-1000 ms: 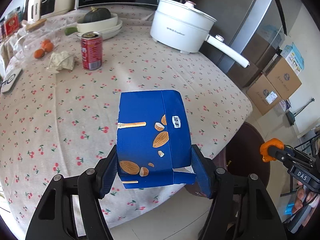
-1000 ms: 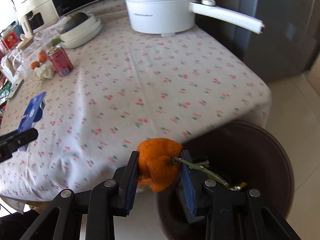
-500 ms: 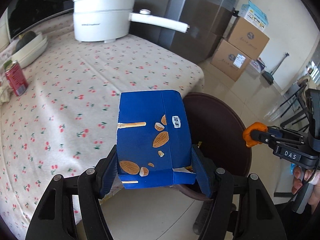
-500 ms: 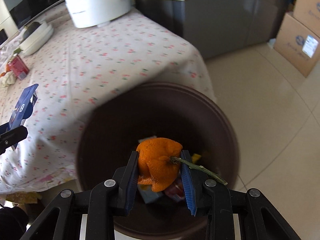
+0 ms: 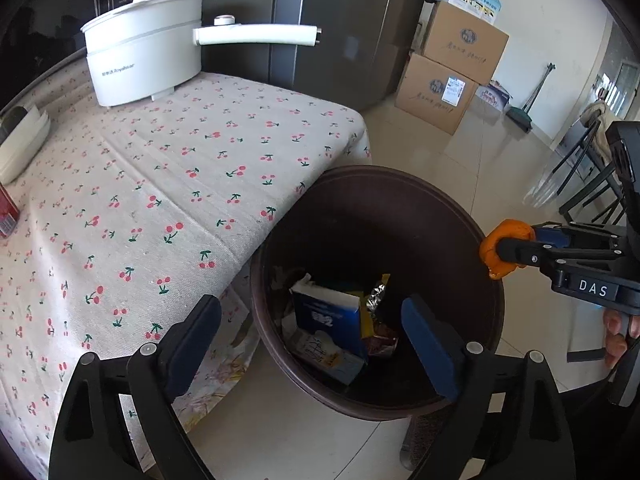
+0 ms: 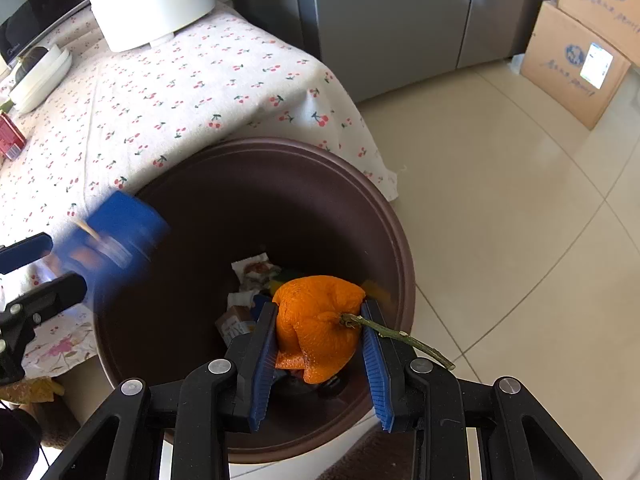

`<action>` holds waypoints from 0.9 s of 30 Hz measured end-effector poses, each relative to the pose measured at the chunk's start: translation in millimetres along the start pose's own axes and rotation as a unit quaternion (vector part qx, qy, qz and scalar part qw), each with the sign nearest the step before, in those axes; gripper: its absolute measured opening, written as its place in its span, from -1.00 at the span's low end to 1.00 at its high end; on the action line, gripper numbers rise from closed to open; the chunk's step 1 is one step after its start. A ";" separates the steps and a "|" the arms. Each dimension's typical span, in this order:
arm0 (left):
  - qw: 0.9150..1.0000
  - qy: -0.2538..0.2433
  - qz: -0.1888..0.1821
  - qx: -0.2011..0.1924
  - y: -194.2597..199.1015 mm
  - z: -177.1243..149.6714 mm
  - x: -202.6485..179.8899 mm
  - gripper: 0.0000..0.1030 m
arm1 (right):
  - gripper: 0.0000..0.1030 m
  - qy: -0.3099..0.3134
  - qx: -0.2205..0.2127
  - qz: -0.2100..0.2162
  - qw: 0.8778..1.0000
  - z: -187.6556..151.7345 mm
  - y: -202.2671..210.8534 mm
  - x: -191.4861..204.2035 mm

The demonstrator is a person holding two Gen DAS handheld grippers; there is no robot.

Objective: Collect trash
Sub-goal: 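Open the left tool over the bin to drop the blue box while the right tool holds the pepper, then open the right tool over the brown bin to drop the orange pepper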

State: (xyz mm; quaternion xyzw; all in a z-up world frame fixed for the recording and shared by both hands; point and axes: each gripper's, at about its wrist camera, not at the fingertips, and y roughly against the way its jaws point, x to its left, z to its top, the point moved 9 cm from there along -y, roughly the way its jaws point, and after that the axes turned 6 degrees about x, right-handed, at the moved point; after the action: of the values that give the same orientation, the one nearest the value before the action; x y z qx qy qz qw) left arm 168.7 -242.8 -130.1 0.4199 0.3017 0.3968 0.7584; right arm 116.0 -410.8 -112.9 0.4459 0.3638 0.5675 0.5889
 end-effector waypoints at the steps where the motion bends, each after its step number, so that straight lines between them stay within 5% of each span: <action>1: 1.000 -0.001 0.001 0.000 0.7 -0.3 1.3 0.82 | -0.30 0.001 0.000 0.000 1.000 0.3 -0.5 0.0; 19: 0.997 0.065 0.048 0.009 28.0 -13.5 76.0 0.83 | -0.21 0.005 0.009 0.007 1.000 7.9 -8.6 13.3; 23: 0.995 0.088 0.055 0.010 37.6 -17.3 97.3 0.83 | 0.41 -0.007 0.001 0.023 1.000 12.7 -5.7 19.2; 27: 0.992 0.110 0.063 0.011 45.7 -22.2 116.5 0.83 | 0.50 0.005 -0.011 0.019 1.000 18.8 -0.2 30.6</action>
State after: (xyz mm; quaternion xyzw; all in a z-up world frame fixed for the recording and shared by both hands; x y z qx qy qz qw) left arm 193.8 -119.1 -114.9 0.4000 0.3608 0.4845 0.6893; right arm 136.4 -382.5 -104.4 0.4431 0.3519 0.5848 0.5812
